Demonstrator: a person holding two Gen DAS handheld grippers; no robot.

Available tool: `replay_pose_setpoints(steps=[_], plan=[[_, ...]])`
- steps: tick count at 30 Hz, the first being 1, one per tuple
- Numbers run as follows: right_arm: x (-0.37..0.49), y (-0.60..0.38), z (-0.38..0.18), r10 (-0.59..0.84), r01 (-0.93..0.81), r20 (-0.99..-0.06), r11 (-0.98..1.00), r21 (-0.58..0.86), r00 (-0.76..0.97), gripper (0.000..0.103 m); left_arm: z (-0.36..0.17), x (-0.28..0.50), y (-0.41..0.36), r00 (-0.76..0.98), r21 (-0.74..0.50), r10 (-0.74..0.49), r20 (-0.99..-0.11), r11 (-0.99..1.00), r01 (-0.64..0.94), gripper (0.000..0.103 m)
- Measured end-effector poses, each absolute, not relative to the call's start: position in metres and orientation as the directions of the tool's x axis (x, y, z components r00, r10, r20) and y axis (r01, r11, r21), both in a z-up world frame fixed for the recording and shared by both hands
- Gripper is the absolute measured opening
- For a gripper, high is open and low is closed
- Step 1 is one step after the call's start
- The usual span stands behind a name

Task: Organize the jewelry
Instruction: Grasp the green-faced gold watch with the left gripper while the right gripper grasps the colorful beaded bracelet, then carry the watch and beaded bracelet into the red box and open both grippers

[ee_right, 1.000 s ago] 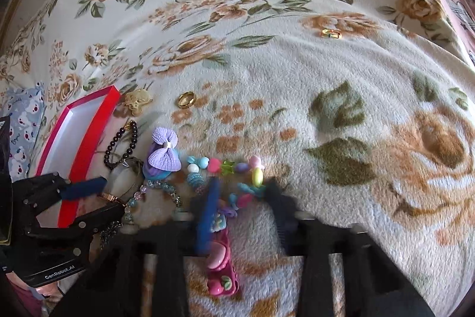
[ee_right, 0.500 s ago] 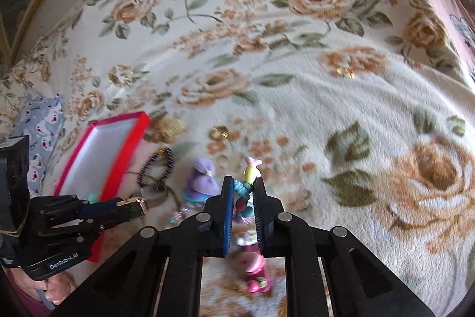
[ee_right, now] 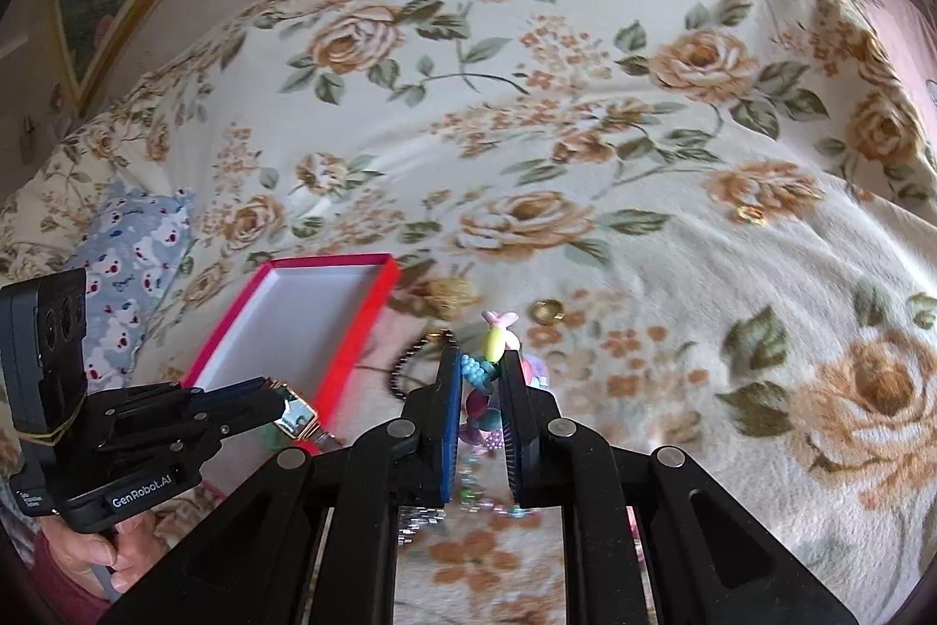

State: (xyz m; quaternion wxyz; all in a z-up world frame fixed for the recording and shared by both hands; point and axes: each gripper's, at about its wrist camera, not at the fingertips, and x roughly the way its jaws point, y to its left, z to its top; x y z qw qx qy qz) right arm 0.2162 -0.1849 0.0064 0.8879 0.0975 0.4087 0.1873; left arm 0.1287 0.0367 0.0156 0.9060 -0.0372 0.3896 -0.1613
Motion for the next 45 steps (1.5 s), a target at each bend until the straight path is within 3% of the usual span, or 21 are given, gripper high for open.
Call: replay_pose_setpoints(steps=[27,45], plan=[[0.222,-0.02,-0.012,0.679,-0.526,-0.646,0.712,0.465,0.348,0.012,0.016,0.1,0.148,0.69,-0.211,-0.139,-0.711,0.977,-0.02,0.01],[0.276,0.0,-0.083,0.668,-0.426,-0.703,0.724,0.542,0.242,0.012,-0.024,0.173,0.178,0.656,-0.247,-0.132,-0.744,0.965,-0.086,0.01]])
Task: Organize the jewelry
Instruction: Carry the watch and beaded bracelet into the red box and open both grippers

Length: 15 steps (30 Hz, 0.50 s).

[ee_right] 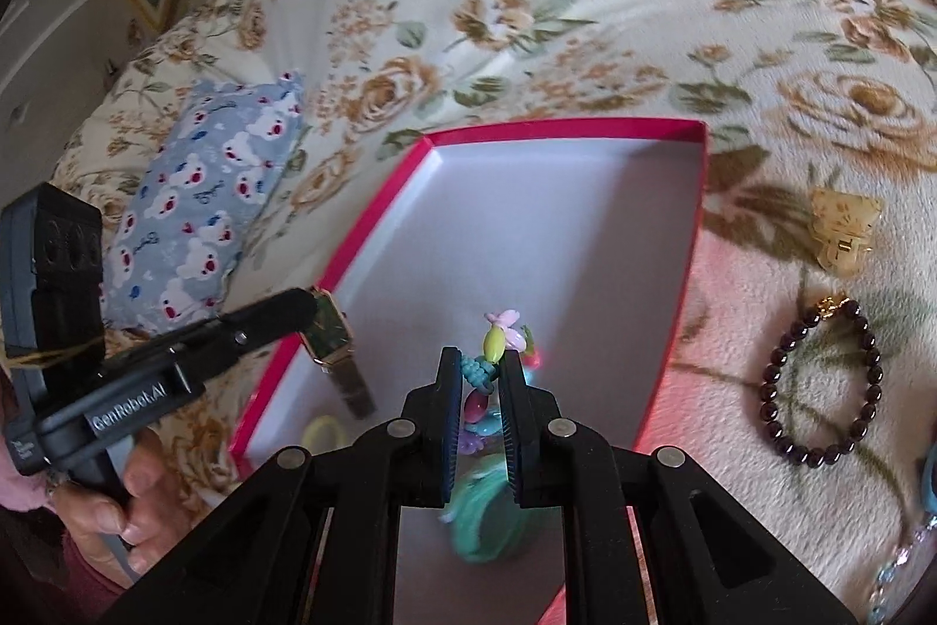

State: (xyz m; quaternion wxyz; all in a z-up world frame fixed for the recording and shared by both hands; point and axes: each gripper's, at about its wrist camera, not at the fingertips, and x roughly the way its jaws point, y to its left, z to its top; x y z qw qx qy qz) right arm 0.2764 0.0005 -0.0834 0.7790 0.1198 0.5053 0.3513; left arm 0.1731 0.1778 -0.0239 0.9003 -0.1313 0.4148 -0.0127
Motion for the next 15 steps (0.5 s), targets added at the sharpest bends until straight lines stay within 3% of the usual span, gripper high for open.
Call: replay_pose_setpoints(steps=[15], plan=[[0.282,0.008,-0.092,0.623,-0.455,-0.749,0.747,0.485,0.225,0.015,-0.056,0.216,0.157,0.599,-0.187,-0.101,-0.795,0.979,-0.084,0.007]])
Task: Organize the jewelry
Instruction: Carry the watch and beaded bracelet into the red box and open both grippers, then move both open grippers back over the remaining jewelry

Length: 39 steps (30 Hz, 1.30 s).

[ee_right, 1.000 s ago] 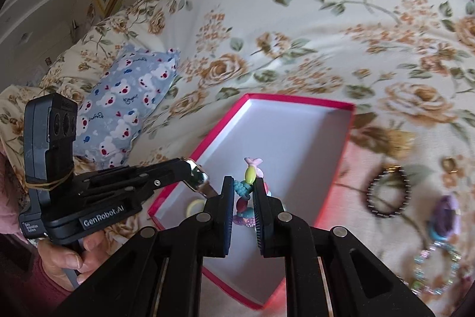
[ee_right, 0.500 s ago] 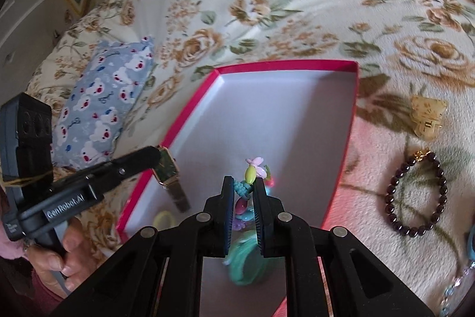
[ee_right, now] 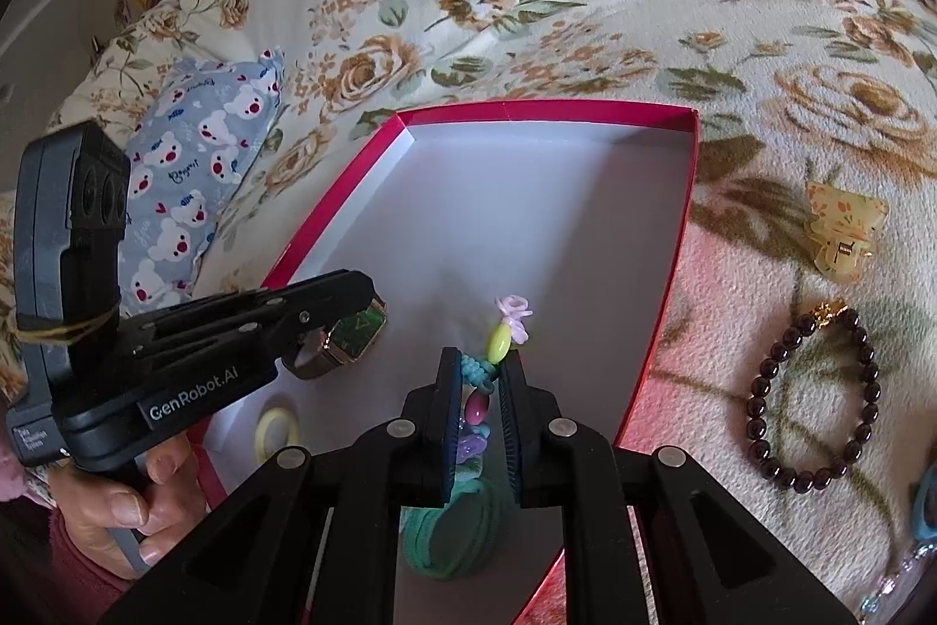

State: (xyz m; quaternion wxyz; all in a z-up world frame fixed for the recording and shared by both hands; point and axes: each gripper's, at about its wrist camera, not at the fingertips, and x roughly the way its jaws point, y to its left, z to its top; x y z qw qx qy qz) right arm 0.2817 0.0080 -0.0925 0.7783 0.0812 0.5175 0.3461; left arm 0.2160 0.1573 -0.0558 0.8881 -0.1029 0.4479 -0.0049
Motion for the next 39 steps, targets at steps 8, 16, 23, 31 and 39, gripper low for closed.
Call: replay_pose_setpoints(steps=[8,16,23,31,39], plan=[[0.279,0.006,-0.091,0.628,-0.453,-0.75,0.741,0.496,0.207,0.017,-0.061,0.215,0.159,0.591,-0.202,-0.109,-0.799,0.975,-0.094,0.007],[0.272,0.001,-0.086,0.633,-0.451,-0.744,0.739,0.501,0.211,0.029,-0.062,0.212,0.156,0.584,-0.199,-0.1,-0.805,0.974,-0.108,0.009],[0.267,-0.009,-0.075,0.647,-0.443,-0.725,0.736,0.512,0.235,0.029,-0.061,0.211,0.159,0.584,-0.208,-0.099,-0.806,0.97,-0.123,0.02],[0.253,-0.044,-0.046,0.655,-0.429,-0.687,0.744,0.513,0.314,0.044,-0.049,0.199,0.157,0.597,-0.192,-0.078,-0.798,0.973,-0.13,0.045],[0.233,-0.103,-0.031,0.585,-0.368,-0.699,0.808,0.46,0.411,0.048,-0.027,0.171,0.14,0.624,-0.187,-0.087,-0.777,0.977,-0.097,0.059]])
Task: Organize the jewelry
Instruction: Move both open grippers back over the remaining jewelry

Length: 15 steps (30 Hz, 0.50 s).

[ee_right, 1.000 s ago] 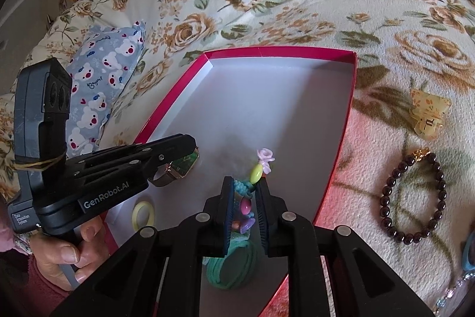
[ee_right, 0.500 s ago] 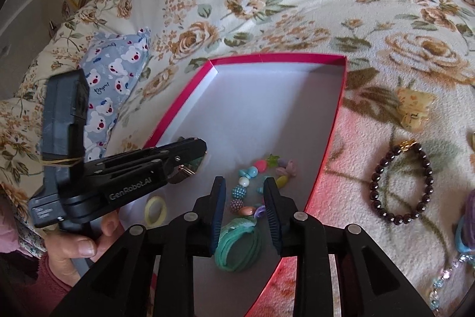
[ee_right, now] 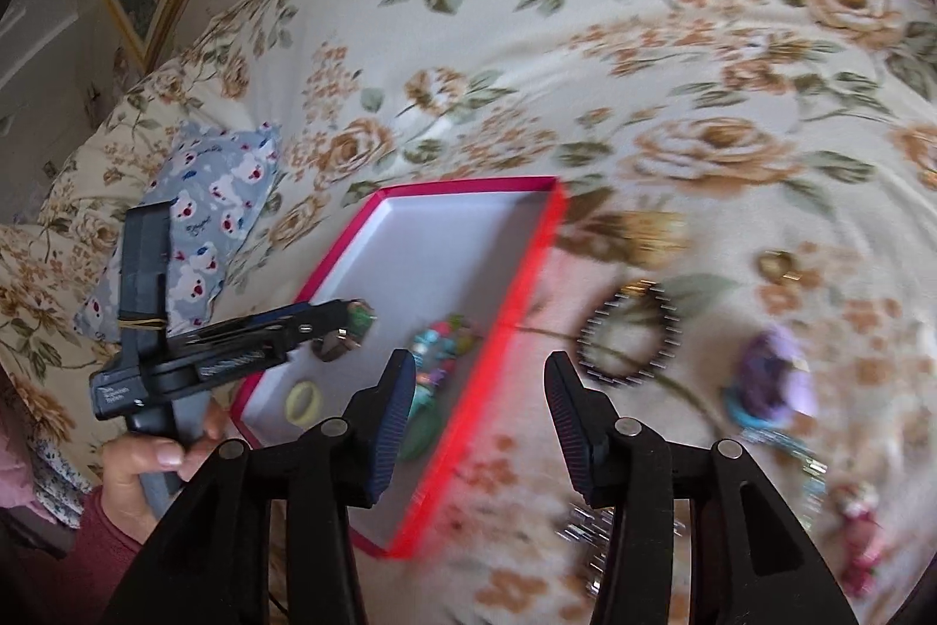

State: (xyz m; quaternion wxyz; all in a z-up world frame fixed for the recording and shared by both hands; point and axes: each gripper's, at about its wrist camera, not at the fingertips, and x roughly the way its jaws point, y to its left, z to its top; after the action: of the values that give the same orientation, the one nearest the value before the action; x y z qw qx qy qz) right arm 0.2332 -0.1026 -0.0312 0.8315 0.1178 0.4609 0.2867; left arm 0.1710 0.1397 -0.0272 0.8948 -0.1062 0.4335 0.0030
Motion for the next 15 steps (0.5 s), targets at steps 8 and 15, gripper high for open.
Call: replay_pose_setpoints(steps=[8,15], plan=[[0.221,-0.158,-0.026,0.497,-0.289,-0.719,0.868,0.405,0.485,0.051,-0.007,0.15,0.108,0.635,-0.199,-0.143,-0.759,0.98,-0.017,0.063],[0.22,-0.189,-0.03,0.446,-0.233,-0.733,0.895,0.38,0.514,0.051,0.002,0.155,0.081,0.628,-0.19,-0.18,-0.757,0.981,0.052,0.063]])
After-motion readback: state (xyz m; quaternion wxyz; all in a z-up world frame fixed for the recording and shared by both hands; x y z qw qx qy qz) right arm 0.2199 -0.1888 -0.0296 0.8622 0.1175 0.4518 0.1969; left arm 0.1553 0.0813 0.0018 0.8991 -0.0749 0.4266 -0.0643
